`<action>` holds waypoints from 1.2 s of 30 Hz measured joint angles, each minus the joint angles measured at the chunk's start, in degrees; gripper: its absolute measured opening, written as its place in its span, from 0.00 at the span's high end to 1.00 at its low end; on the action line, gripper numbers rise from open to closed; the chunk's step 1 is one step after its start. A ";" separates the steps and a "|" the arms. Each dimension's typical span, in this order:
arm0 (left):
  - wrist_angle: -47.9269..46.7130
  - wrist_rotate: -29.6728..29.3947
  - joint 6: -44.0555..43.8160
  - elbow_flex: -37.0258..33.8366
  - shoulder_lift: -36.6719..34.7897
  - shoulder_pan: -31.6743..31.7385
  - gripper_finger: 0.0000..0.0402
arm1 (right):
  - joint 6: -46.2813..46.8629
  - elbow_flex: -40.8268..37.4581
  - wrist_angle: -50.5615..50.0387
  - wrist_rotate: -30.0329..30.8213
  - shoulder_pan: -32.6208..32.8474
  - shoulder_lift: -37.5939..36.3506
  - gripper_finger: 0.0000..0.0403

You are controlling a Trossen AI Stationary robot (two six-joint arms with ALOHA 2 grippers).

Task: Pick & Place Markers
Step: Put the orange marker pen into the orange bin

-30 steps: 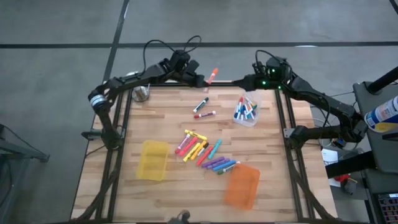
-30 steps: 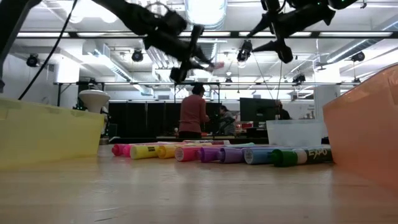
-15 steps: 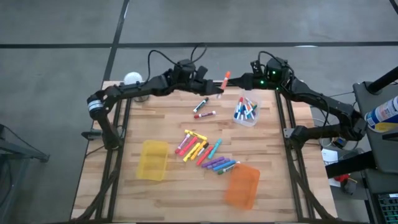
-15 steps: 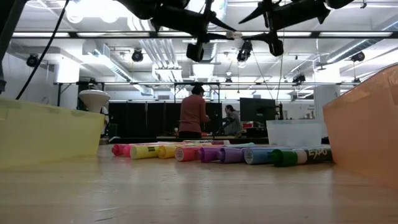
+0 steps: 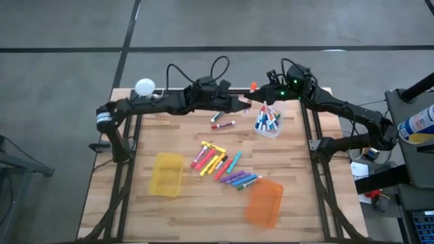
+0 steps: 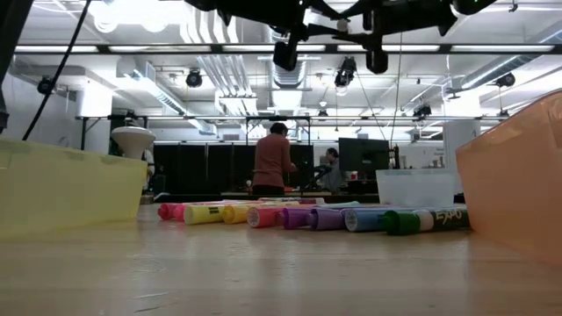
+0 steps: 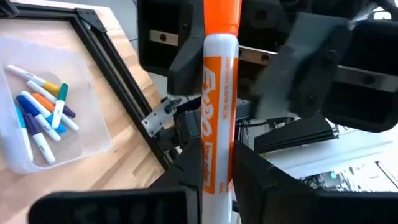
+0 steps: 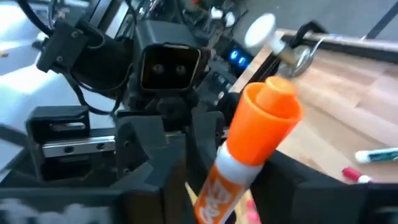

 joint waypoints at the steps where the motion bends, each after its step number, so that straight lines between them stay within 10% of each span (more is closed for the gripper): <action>1: 0.02 -0.44 0.00 0.00 0.00 -0.31 0.88 | -0.01 -0.02 -0.04 -0.66 0.25 0.04 0.69; 11: -3.06 -0.68 3.08 0.07 -0.09 -2.19 0.61 | 1.02 -0.02 -1.23 -1.64 3.17 -0.61 0.88; 18: -15.42 14.25 12.21 -0.02 -2.95 -0.69 0.46 | 6.10 0.00 -14.33 -1.15 9.13 -1.67 0.88; 36: -27.85 16.66 28.24 -0.04 -12.11 -0.44 0.45 | 34.85 0.00 -31.29 28.25 42.43 -1.90 0.88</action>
